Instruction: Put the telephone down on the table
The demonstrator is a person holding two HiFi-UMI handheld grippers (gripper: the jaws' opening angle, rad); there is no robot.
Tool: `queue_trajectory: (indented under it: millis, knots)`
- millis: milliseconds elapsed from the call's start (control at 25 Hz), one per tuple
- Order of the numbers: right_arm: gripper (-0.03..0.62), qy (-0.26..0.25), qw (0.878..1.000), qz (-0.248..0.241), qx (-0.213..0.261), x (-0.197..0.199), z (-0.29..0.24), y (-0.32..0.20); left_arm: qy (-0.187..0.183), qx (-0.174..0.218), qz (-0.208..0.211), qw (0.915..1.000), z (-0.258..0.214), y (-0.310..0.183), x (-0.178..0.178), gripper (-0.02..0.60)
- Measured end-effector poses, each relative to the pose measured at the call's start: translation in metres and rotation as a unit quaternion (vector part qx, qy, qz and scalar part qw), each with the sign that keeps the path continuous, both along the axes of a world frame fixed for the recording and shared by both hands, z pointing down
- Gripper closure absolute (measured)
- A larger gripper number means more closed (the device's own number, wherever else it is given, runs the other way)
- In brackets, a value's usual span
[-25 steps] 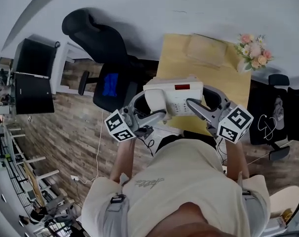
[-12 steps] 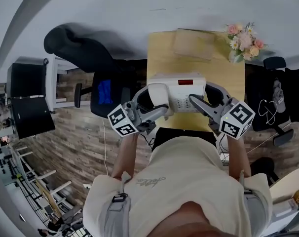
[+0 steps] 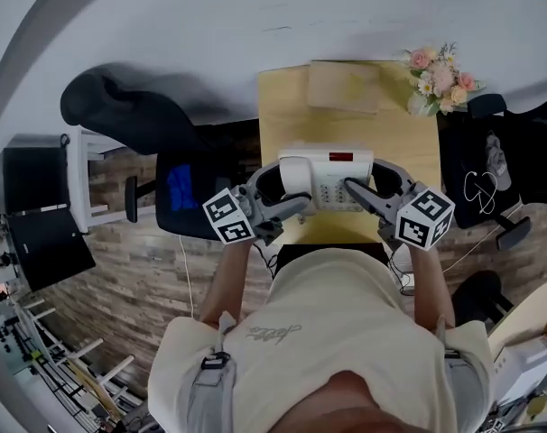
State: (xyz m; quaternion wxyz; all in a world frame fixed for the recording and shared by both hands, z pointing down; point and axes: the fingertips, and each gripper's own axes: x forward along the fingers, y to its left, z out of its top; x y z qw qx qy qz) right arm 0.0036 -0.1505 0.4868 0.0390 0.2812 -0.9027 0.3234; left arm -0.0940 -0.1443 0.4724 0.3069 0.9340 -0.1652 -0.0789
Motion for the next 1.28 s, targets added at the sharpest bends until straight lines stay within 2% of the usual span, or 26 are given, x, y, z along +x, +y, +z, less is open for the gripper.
queue_trajectory:
  millis: [320,560,1040,1280]
  knots:
    - [0.376,0.01,0.997,0.007,-0.07,-0.018,0.061,-0.009,-0.011,-0.064,0.032,0.9974,0.062,-0.015,-0.016,0.199]
    - [0.376,0.001,0.993,0.015,-0.115,-0.019,0.106,-0.023,-0.007,-0.117,0.035,0.9925,0.105,-0.031,-0.019,0.2]
    - [0.376,-0.009,0.983,0.023,-0.182,0.01,0.182,-0.056,-0.017,-0.175,0.069,0.9819,0.177,-0.073,0.011,0.201]
    - [0.376,-0.023,0.974,0.011,-0.224,0.021,0.215,-0.067,-0.02,-0.21,0.053,0.976,0.208,-0.084,0.022,0.201]
